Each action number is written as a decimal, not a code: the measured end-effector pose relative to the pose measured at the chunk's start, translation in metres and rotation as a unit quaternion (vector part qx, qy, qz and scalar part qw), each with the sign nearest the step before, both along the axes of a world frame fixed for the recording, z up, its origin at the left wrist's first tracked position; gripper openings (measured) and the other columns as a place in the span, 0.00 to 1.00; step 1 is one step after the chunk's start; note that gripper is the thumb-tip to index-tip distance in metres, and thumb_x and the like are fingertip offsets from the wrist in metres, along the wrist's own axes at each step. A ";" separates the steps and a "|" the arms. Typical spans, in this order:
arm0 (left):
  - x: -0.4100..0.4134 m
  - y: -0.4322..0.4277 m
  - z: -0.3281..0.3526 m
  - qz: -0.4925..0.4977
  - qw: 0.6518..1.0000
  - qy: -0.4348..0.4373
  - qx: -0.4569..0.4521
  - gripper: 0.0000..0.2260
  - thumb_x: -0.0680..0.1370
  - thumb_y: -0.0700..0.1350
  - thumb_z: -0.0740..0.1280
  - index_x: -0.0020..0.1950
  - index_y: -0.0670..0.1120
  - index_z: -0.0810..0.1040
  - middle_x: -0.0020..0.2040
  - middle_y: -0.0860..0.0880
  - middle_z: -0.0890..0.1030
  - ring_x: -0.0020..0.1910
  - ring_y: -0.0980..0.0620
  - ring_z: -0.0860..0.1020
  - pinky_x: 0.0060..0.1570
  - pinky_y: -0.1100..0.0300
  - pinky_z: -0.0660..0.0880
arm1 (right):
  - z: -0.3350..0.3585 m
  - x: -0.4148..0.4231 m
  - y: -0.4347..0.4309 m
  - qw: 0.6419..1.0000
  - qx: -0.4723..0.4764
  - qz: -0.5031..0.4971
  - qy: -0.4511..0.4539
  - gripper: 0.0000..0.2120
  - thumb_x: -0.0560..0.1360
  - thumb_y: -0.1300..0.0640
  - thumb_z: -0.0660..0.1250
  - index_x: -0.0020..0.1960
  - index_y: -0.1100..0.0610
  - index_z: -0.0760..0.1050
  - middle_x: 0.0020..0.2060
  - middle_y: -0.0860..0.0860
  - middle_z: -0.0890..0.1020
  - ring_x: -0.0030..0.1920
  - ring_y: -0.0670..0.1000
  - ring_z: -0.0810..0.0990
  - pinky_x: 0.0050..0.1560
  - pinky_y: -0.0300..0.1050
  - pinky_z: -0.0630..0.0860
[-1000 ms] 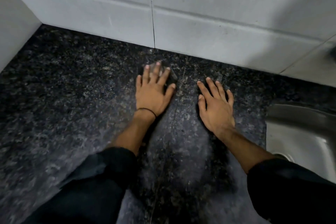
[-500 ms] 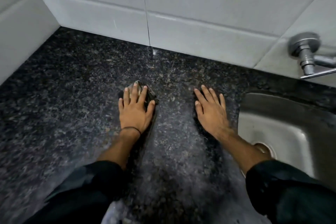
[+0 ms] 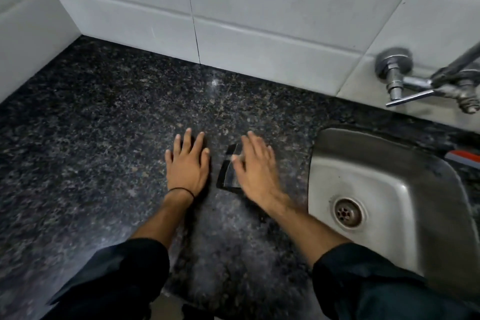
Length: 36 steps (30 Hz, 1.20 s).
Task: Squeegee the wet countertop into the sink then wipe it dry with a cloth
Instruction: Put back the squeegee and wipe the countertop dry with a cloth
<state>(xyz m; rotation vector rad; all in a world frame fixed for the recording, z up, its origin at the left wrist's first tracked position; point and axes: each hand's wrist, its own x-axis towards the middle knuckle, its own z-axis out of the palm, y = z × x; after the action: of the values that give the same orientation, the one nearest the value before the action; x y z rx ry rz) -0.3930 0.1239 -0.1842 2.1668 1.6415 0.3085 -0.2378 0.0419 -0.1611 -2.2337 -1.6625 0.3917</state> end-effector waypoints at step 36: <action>-0.006 -0.004 -0.016 -0.001 0.998 0.062 0.024 0.25 0.83 0.60 0.47 0.79 0.61 0.48 0.81 0.56 0.47 0.80 0.52 0.45 0.77 0.44 0.43 | -0.023 0.106 0.070 0.993 -0.055 -0.086 -0.059 0.29 0.81 0.35 0.48 0.79 0.40 0.50 0.81 0.53 0.47 0.79 0.63 0.42 0.76 0.67 0.39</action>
<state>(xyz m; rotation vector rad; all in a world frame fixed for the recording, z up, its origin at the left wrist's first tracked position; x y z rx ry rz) -0.3989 0.1197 -0.2000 2.2648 1.7142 0.2192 -0.1322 0.1121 -0.1840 -2.5027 -1.5207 0.3212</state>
